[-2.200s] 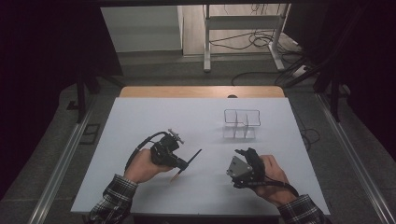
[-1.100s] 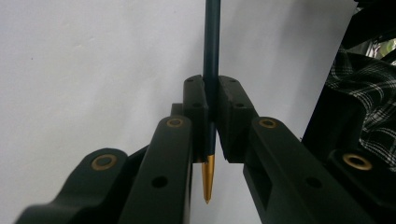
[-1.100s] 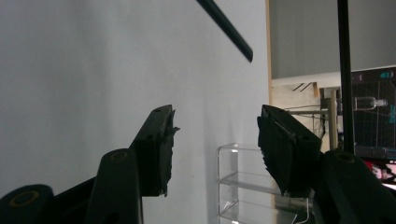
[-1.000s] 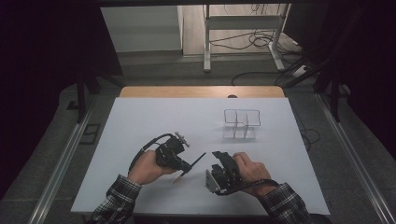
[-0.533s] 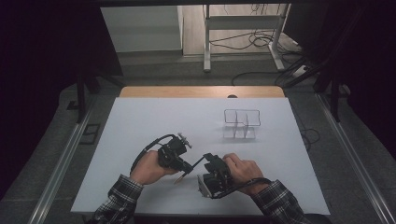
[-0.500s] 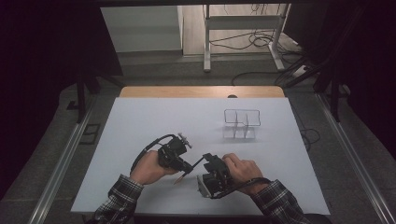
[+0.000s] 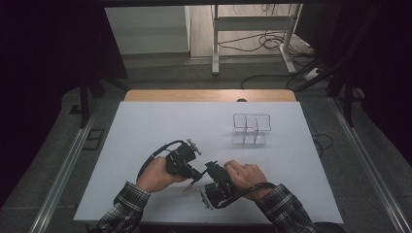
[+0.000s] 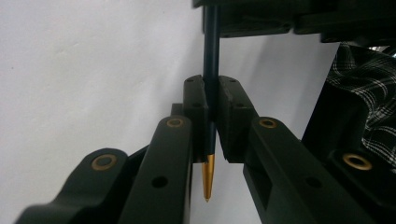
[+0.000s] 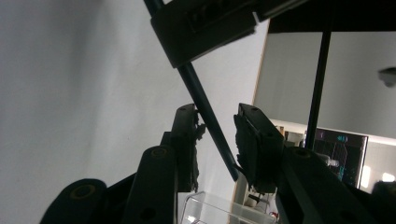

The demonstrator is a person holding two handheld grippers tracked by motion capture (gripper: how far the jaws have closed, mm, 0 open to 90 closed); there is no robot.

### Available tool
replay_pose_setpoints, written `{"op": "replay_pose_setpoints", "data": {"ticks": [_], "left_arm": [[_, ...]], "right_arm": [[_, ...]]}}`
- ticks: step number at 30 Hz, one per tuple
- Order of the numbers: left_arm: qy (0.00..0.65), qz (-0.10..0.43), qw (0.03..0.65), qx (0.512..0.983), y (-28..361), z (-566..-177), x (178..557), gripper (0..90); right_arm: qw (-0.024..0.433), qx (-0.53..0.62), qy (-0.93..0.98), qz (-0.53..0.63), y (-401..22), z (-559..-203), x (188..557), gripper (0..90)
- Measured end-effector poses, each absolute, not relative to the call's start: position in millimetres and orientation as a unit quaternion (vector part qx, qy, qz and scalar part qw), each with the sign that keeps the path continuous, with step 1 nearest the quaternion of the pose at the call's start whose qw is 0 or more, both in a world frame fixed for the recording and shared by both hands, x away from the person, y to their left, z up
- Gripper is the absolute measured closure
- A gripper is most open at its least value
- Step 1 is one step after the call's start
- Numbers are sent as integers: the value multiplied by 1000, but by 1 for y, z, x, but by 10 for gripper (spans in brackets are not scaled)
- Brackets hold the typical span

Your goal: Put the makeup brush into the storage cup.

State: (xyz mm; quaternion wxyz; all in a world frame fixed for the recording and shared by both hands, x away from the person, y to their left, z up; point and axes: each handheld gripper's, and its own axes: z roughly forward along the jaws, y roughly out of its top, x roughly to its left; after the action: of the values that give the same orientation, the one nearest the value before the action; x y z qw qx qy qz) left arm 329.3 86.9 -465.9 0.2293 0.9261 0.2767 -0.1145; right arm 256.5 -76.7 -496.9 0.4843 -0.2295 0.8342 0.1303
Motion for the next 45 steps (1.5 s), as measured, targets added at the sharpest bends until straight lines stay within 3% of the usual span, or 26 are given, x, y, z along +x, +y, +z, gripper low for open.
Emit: {"op": "replay_pose_setpoints", "data": {"ticks": [16,20,28,45], "left_arm": [[272,-99,251,924,93,-458,330,810],[286,-84,277,913,97,-453,331,694],[309,-59,317,895,116,-443,334,567],[339,-19,354,871,142,-440,337,456]], "right_arm": [[456,-239,850,114,-79,-503,259,844],[442,-220,861,127,-82,-499,260,846],[417,-180,878,149,-90,-496,263,846],[368,-112,905,179,-109,-488,272,845]]}}
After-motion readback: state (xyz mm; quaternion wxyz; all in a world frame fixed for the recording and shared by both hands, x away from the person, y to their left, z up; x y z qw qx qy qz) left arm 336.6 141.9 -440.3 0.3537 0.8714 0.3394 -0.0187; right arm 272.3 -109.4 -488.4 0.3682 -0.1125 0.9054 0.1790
